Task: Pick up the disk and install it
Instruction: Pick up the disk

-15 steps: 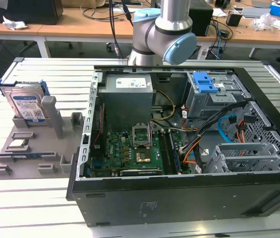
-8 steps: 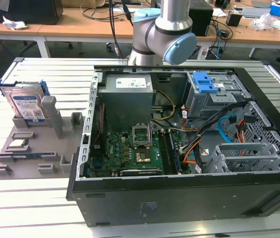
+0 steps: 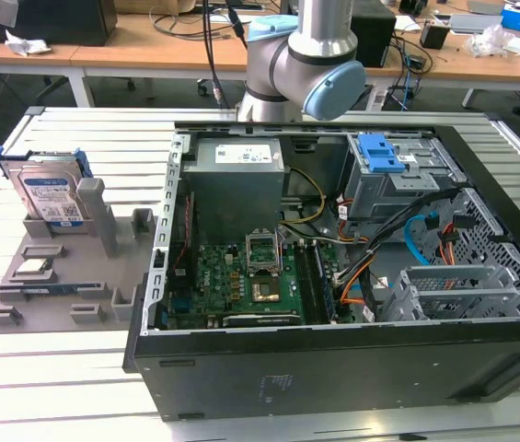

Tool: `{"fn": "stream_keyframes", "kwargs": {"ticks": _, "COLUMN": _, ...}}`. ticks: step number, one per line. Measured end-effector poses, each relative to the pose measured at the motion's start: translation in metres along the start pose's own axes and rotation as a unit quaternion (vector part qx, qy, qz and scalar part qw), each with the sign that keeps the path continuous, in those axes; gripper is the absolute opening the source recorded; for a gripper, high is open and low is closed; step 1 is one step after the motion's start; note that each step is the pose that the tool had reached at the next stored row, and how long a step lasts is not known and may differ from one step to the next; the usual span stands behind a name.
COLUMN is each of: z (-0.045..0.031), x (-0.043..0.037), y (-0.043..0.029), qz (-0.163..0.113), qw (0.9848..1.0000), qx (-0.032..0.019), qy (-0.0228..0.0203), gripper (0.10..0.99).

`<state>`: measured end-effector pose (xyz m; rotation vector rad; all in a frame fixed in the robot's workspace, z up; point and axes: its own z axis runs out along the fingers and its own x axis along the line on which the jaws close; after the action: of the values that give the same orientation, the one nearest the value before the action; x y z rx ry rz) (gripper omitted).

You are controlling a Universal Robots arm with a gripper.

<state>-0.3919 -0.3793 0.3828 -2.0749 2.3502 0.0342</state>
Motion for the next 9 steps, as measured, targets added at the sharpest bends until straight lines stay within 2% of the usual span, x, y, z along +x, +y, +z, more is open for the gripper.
{"fn": "stream_keyframes", "kwargs": {"ticks": 4, "z": 0.0002, "x": 0.0000, "y": 0.0000, "qz": 0.038, "qw": 0.9993, "qx": 0.0007, "qy": -0.0004, "gripper": 0.106}}
{"fn": "stream_keyframes", "kwargs": {"ticks": 9, "z": 0.0004, "x": 0.0000, "y": 0.0000, "qz": 0.077, "qw": 0.9970, "qx": 0.0015, "qy": -0.0008, "gripper": 0.106}}
